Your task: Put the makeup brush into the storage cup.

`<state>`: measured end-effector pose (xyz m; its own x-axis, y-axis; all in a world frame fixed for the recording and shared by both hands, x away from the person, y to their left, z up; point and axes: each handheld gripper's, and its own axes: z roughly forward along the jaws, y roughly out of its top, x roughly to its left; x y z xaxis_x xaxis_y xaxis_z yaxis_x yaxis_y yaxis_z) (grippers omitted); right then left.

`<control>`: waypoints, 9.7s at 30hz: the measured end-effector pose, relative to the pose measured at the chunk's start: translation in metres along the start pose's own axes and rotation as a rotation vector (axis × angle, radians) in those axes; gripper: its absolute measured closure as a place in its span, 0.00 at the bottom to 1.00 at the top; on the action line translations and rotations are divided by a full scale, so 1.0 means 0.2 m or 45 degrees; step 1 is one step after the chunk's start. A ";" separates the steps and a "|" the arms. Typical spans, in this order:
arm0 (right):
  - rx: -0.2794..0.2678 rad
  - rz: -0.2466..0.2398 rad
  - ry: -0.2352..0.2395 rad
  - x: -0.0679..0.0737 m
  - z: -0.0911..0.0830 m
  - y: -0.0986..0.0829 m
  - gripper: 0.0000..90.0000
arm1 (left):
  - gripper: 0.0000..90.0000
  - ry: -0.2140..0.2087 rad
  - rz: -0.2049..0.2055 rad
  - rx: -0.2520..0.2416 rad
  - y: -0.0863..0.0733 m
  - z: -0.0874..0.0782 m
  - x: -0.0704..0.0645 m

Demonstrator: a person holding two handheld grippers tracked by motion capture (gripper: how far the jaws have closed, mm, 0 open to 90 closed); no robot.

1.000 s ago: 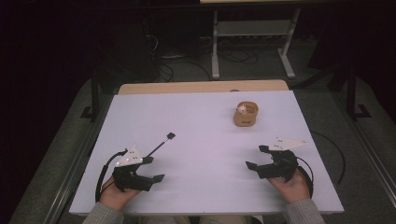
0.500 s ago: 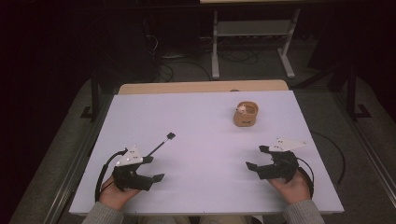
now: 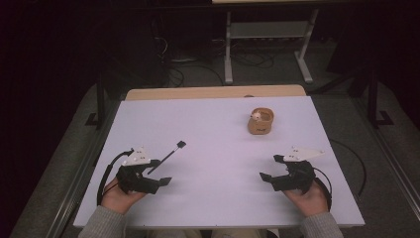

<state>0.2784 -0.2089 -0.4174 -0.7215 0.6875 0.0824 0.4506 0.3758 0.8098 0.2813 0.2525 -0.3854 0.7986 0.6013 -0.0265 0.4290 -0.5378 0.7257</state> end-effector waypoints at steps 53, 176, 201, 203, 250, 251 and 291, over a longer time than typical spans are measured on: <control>0.027 -0.038 -0.011 -0.03 0.00 0.00 0.20 | 0.75 0.033 -0.076 0.602 0.26 0.50 0.39; -0.202 0.075 0.673 0.40 0.56 0.35 0.86 | 0.95 -0.372 -0.019 -0.318 0.43 0.28 -0.15; -0.079 0.074 0.617 0.33 0.50 0.36 0.94 | 0.81 -0.422 0.011 -0.300 0.43 0.25 -0.16; -0.044 0.023 0.592 0.33 0.48 0.37 0.94 | 0.80 -0.427 0.015 -0.289 0.43 0.25 -0.16; 0.149 -0.279 0.511 0.39 0.43 0.41 0.92 | 0.94 -0.500 0.036 -0.257 0.47 0.22 -0.18; 0.136 -0.270 0.516 0.39 0.43 0.41 0.85 | 0.95 -0.501 0.026 -0.262 0.48 0.22 -0.18; 0.080 -0.161 0.472 0.25 0.32 0.50 0.94 | 0.71 -0.366 0.051 -0.187 0.38 0.15 -0.14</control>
<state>0.3202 -0.0976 -0.3692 -0.9091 0.3668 0.1975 0.3688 0.4881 0.7910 0.3042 0.1767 -0.3491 0.9089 0.3790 -0.1739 0.3464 -0.4542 0.8208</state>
